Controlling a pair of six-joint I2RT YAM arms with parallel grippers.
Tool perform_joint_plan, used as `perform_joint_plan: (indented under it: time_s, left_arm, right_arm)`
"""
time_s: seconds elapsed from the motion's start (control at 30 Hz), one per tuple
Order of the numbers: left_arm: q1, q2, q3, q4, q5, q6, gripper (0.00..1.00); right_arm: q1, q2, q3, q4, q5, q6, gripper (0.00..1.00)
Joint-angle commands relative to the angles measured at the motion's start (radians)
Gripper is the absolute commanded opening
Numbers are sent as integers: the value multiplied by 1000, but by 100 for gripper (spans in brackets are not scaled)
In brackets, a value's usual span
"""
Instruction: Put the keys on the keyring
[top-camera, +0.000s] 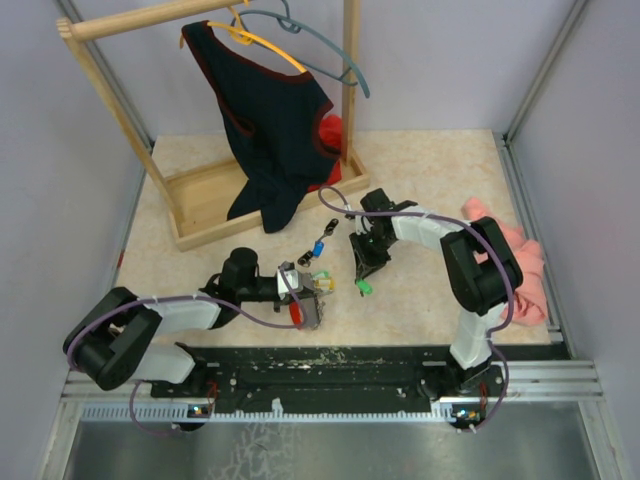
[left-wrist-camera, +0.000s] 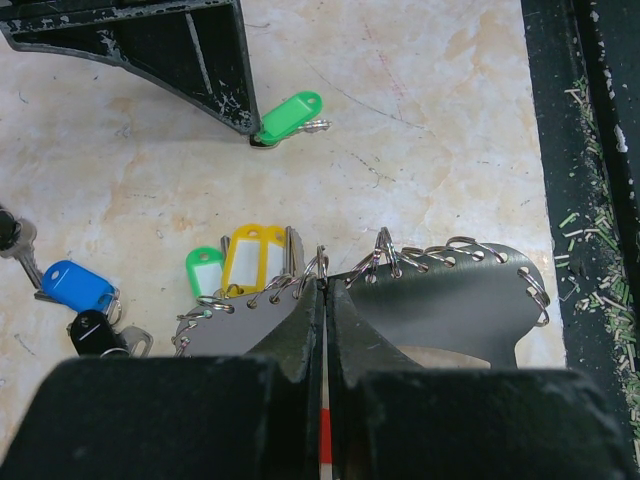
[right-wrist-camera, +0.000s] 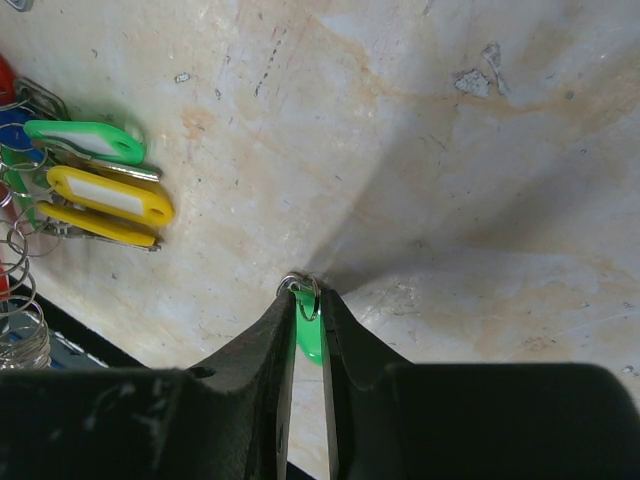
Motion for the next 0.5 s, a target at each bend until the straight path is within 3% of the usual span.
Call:
perform_joint_plan:
  time_s: [0.0, 0.23, 0.37, 0.47]
  left_arm:
    - [-3, 7, 23, 5, 11, -2, 1]
    - [-3, 7, 24, 2, 7, -2, 1]
    - [-3, 7, 24, 2, 3, -3, 1]
    - [-3, 6, 24, 2, 1, -3, 1]
  right_arm:
    - [-6, 12, 31, 22, -15, -12, 15]
    - [-6, 6, 15, 28, -18, -16, 9]
    - [-4, -20, 7, 28, -22, -22, 0]
    - [16, -63, -6, 42, -15, -41, 0]
